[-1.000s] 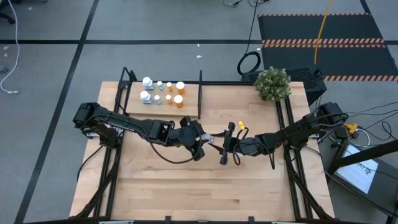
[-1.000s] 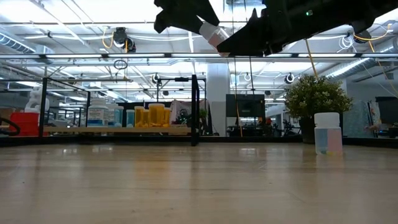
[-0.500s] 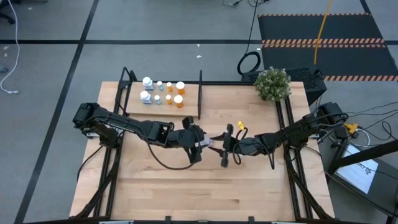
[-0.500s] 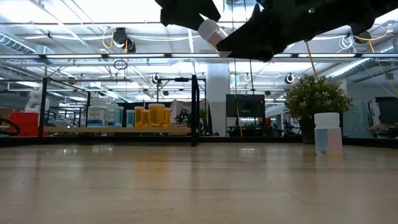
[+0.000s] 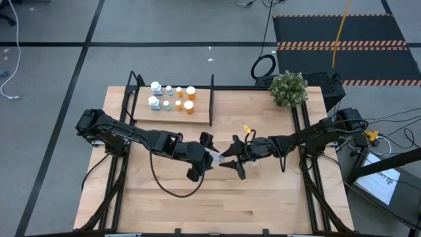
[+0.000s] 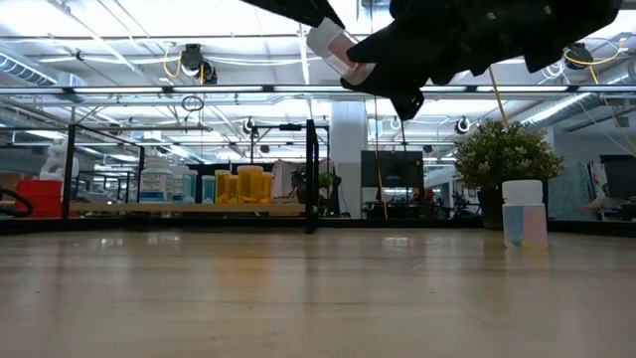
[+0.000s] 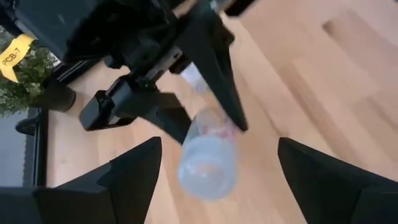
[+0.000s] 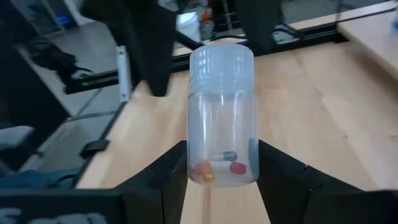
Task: Pick and place medicine bottles onto shelf by color
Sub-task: Put the bottom transparent pill bottle on the shelf
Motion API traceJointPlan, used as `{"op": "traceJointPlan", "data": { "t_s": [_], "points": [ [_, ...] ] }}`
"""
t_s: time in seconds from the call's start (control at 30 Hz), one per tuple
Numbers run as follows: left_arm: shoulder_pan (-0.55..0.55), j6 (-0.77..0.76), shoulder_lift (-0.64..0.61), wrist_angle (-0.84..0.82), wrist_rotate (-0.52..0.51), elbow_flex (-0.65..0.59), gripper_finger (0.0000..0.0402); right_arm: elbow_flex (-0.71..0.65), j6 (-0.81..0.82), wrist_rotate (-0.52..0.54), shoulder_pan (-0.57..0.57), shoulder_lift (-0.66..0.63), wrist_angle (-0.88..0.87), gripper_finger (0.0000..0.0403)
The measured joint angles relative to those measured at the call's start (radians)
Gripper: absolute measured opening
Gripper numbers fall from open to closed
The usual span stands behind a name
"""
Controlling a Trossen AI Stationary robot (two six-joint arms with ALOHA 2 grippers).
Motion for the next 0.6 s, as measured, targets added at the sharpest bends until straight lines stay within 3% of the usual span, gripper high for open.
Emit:
{"op": "traceJointPlan", "data": {
  "t_s": [0.37, 0.6],
  "points": [
    [0.021, 0.042, 0.0, -0.051, 0.0, 0.0, 0.0246, 0.0, 0.008, -0.183, -0.072, 0.0, 0.015, 0.0164],
    [0.02, 0.068, 0.0, -0.038, 0.0, 0.0, 0.019, 0.0, -0.01, -0.189, -0.079, 0.0, 0.017, 0.0164]
  ]
}}
